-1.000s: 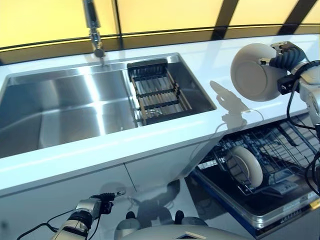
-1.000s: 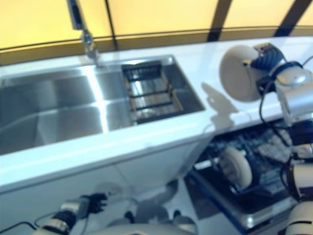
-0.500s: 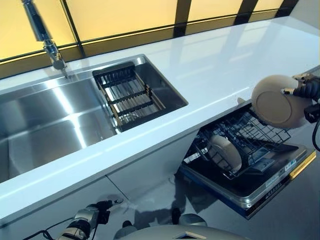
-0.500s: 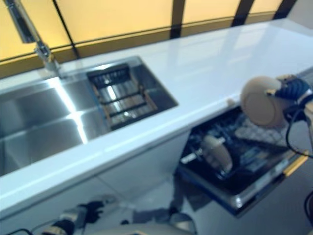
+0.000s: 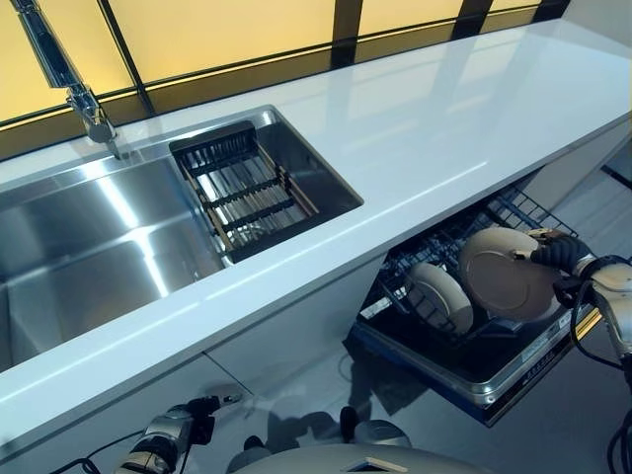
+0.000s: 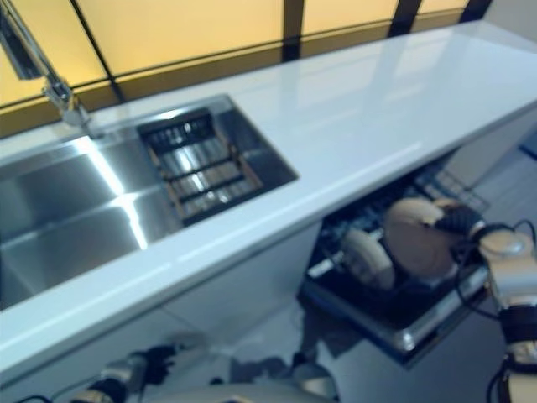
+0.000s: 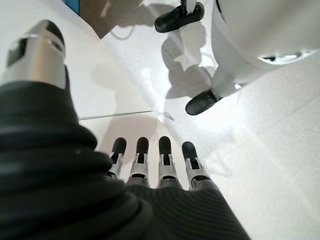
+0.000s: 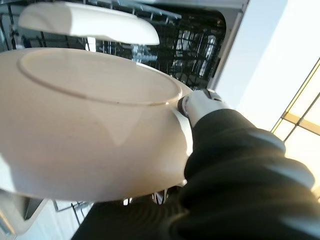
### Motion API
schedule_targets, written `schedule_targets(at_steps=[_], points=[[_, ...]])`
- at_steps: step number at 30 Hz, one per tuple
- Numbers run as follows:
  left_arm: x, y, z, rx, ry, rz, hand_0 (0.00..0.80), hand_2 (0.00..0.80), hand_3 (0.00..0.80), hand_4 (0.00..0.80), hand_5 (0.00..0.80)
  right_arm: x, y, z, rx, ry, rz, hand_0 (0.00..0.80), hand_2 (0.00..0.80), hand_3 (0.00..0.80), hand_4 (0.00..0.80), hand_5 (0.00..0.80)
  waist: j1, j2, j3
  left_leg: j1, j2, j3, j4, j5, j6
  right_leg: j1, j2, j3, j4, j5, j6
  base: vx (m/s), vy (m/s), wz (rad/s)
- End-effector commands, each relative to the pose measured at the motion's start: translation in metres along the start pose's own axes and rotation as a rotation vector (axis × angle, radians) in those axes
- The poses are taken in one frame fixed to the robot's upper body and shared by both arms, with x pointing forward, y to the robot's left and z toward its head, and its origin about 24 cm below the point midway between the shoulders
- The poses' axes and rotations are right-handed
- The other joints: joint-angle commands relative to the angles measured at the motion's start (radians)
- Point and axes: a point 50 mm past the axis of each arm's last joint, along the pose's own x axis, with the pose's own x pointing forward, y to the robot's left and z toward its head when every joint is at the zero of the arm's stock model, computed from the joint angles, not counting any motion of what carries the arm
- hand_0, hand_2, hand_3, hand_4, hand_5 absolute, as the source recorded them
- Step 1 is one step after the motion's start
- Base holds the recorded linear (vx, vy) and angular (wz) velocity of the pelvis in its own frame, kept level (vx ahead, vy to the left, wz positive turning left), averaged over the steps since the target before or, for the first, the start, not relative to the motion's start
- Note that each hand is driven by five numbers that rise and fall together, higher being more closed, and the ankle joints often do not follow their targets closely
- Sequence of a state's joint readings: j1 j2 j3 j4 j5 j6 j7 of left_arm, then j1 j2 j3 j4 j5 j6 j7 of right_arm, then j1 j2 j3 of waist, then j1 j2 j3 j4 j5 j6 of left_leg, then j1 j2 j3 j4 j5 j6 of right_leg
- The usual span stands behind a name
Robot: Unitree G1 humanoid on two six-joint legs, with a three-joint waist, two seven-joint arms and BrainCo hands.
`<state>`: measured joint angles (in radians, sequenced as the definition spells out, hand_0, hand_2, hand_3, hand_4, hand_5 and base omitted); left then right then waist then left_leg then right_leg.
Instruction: Take plates into dishwasher
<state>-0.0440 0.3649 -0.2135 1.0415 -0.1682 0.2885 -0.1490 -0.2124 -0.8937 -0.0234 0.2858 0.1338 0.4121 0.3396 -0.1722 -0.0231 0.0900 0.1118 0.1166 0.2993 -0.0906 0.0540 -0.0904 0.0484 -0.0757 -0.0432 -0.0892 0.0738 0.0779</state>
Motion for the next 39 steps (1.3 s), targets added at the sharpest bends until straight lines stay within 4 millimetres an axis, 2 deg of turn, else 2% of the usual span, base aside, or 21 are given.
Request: schedule_targets(at_steps=[1, 5, 20, 28, 36, 37, 38, 39], points=[[-0.003, 0.013, 0.022, 0.026, -0.045, 0.032, 0.0, 0.0, 0.0, 0.0, 0.0, 0.004, -0.001, 0.014, -0.037, -0.086, -0.057, 0.8, 0.8, 0.8, 0.8, 0.8, 0.031, -0.021, 0.016, 0.034, 0.002, -0.037, 0.007, -0.046, 0.035, -0.002, -0.044, -0.056, 0.037, 0.006, 0.062, -0.017, -0.034, 0.01], [-0.003, 0.013, 0.022, 0.03, -0.047, 0.033, 0.0, 0.0, 0.0, 0.0, 0.0, 0.009, 0.007, 0.009, -0.035, -0.068, -0.06, 0.8, 0.8, 0.8, 0.8, 0.8, 0.039, -0.012, 0.022, 0.037, 0.001, -0.042, 0.007, -0.047, 0.033, 0.004, -0.048, -0.065, 0.035, 0.005, 0.062, 0.001, -0.039, 0.01], [-0.004, 0.01, 0.031, 0.038, -0.054, 0.036, 0.0, 0.0, 0.0, 0.0, 0.0, 0.023, 0.015, 0.014, -0.053, -0.043, -0.097, 0.8, 0.8, 0.8, 0.8, 0.8, 0.061, 0.011, 0.035, 0.027, 0.005, -0.054, 0.01, -0.04, 0.021, 0.007, -0.057, -0.087, 0.028, 0.004, 0.06, -0.007, -0.027, 0.05], [-0.004, 0.006, 0.037, 0.046, -0.058, 0.029, 0.0, 0.0, 0.0, 0.0, 0.0, 0.034, 0.029, 0.013, -0.062, -0.004, -0.068, 0.8, 0.8, 0.8, 0.8, 0.8, 0.074, 0.026, 0.042, 0.025, 0.004, -0.059, 0.011, -0.035, 0.015, 0.012, -0.065, -0.101, 0.025, 0.005, 0.059, 0.0, 0.0, 0.0], [-0.004, 0.004, 0.04, 0.055, -0.068, 0.016, 0.0, 0.0, 0.0, 0.0, 0.0, 0.041, 0.042, 0.001, -0.088, 0.072, -0.004, 0.8, 0.8, 0.8, 0.8, 0.8, 0.085, 0.034, 0.046, 0.023, -0.001, -0.064, 0.011, -0.035, 0.014, 0.013, -0.073, -0.109, 0.027, 0.005, 0.059, 0.0, 0.009, 0.03], [-0.004, 0.004, 0.041, 0.057, -0.069, 0.014, 0.0, 0.0, 0.0, 0.0, 0.0, 0.041, 0.042, 0.0, -0.088, 0.082, -0.002, 0.718, 0.718, 0.718, 0.718, 0.718, 0.086, 0.034, 0.047, 0.024, -0.001, -0.064, 0.011, -0.035, 0.014, 0.014, -0.073, -0.111, 0.028, 0.006, 0.058, 0.008, 0.011, 0.05], [-0.004, 0.004, 0.041, 0.059, -0.068, 0.012, 0.0, 0.0, 0.0, 0.0, 0.0, 0.041, 0.042, -0.002, -0.09, 0.09, -0.014, 0.386, 0.386, 0.386, 0.386, 0.386, 0.087, 0.034, 0.047, 0.025, -0.001, -0.064, 0.011, -0.034, 0.014, 0.015, -0.073, -0.111, 0.028, 0.006, 0.058, 0.015, 0.011, 0.05], [-0.004, 0.004, 0.041, 0.058, -0.067, 0.011, 0.0, 0.0, 0.0, 0.0, 0.0, 0.041, 0.042, -0.003, -0.081, 0.099, -0.013, 0.0, 0.0, 0.0, 0.0, 0.0, 0.086, 0.034, 0.047, 0.025, -0.001, -0.063, 0.011, -0.035, 0.014, 0.016, -0.073, -0.111, 0.028, 0.005, 0.058, 0.019, 0.013, 0.04]])
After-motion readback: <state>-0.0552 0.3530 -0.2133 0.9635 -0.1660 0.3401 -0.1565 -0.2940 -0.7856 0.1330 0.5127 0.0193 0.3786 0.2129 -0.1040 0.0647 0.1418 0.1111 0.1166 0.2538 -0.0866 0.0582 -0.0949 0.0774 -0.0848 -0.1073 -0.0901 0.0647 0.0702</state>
